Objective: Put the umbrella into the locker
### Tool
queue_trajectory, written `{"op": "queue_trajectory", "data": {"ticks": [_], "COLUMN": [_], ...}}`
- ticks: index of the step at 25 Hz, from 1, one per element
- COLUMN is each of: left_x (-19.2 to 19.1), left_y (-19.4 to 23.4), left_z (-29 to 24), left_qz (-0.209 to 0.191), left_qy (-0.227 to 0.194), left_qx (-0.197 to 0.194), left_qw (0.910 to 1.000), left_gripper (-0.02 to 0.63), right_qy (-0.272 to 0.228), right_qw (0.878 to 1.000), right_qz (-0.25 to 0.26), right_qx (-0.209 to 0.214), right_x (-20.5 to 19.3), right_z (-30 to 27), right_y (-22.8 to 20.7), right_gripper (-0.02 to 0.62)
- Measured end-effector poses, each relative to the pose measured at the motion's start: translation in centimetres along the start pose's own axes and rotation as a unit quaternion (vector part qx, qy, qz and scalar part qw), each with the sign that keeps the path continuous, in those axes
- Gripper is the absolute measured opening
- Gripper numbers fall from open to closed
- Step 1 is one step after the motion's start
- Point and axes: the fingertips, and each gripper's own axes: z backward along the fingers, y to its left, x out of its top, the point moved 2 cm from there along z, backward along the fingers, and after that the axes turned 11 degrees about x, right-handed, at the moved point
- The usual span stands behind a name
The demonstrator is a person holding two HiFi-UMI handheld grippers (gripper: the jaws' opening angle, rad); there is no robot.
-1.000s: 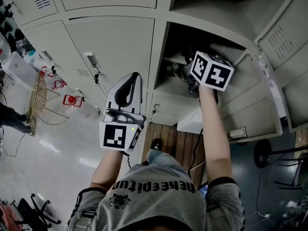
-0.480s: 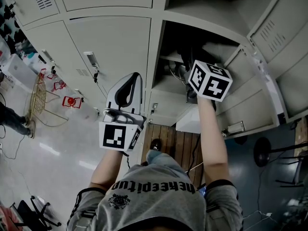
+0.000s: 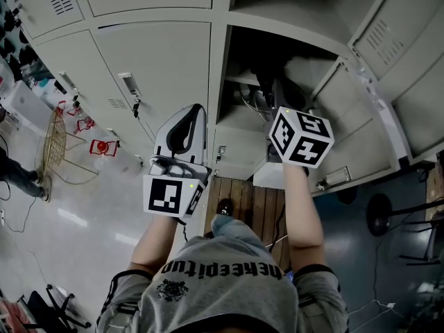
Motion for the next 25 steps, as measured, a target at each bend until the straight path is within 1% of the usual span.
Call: {"op": "queue_trajectory", "data": {"ticks": [7, 21, 25], "left_x": [0.3, 0.6, 0.6], "left_y": [-1.1, -3.0, -3.4], "left_z": [0.3, 1.1, 1.2], "left_qz": [0.001, 0.012, 0.013], "left_qy": [-0.001, 0.000, 0.001], "left_qx": [-0.010, -0.026, -0.029], "left_qw": [0.9999, 0.9996, 0.9995], "left_gripper": [0.005, 0.005, 0.005], "right_qy": [-0.009, -0.049, -0.058], "right_qw": [1.000, 0.999, 0.998], "right_qz": [0.017, 0.008, 0.015], "right_qx": [-0.001, 0.002, 0.005], "right_x": [-0.3, -1.2, -1.4], "right_z": [2.7, 7.7, 8.8], "right_y": [0.8, 1.9, 2.3], "right_gripper": [0.002, 0.003, 0.003]}}
